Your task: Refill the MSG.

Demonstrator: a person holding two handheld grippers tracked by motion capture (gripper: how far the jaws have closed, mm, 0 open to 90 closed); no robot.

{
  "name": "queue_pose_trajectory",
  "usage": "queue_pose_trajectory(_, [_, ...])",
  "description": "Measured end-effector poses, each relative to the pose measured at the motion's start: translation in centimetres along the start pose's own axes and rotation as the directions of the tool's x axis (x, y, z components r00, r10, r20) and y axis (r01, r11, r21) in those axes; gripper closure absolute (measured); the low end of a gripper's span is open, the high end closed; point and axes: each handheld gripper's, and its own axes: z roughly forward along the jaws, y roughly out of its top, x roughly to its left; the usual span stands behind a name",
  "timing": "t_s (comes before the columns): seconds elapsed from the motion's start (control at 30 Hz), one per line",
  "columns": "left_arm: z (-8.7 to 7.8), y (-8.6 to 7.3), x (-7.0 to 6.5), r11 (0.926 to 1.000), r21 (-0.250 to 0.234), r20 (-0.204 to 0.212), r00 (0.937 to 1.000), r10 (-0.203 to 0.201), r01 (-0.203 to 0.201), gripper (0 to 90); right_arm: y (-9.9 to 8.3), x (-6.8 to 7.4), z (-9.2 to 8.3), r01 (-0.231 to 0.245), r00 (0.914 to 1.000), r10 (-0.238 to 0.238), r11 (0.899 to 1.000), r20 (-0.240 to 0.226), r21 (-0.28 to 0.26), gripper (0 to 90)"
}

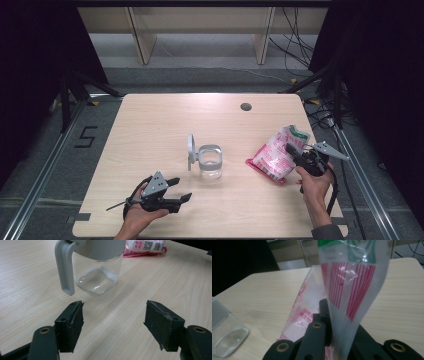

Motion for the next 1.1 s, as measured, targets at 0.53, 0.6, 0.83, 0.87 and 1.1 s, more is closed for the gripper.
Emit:
queue_pose_trajectory(0.53, [0.2,0.0,-0.3,0.9997,-0.013,0.019,0.9996,0.019,-0.018,30.3,1.7,3.0,-0.8,0.091,0.9933,-0.092,0.996,-0.071,-0.017,90.0])
queue_pose_trajectory(0.6, [0.2,0.0,-0.5,0.9999,-0.010,0.011,0.9999,0.002,-0.002,30.3,2.0,3.3,-0.8,0.130,0.9883,-0.132,0.991,-0.077,-0.026,90.0])
queue_pose_trajectory(0.83, [0.1,0.1,-0.9,0.9997,-0.021,0.021,0.9997,-0.013,0.014,30.3,3.1,4.9,-1.3,0.156,0.9823,-0.159,0.987,-0.099,-0.037,90.0])
queue_pose_trajectory(0.87, [0.2,0.1,-0.9,0.9998,-0.018,0.022,0.9997,-0.006,0.007,30.3,3.3,4.9,-1.3,0.196,0.9756,-0.200,0.980,-0.092,-0.045,90.0])
queue_pose_trajectory(1.1, [0.8,0.3,-1.5,0.9999,-0.014,0.041,0.9991,-0.007,0.007,30.1,3.8,5.6,-2.0,0.167,0.9758,-0.175,0.983,-0.131,-0.071,90.0])
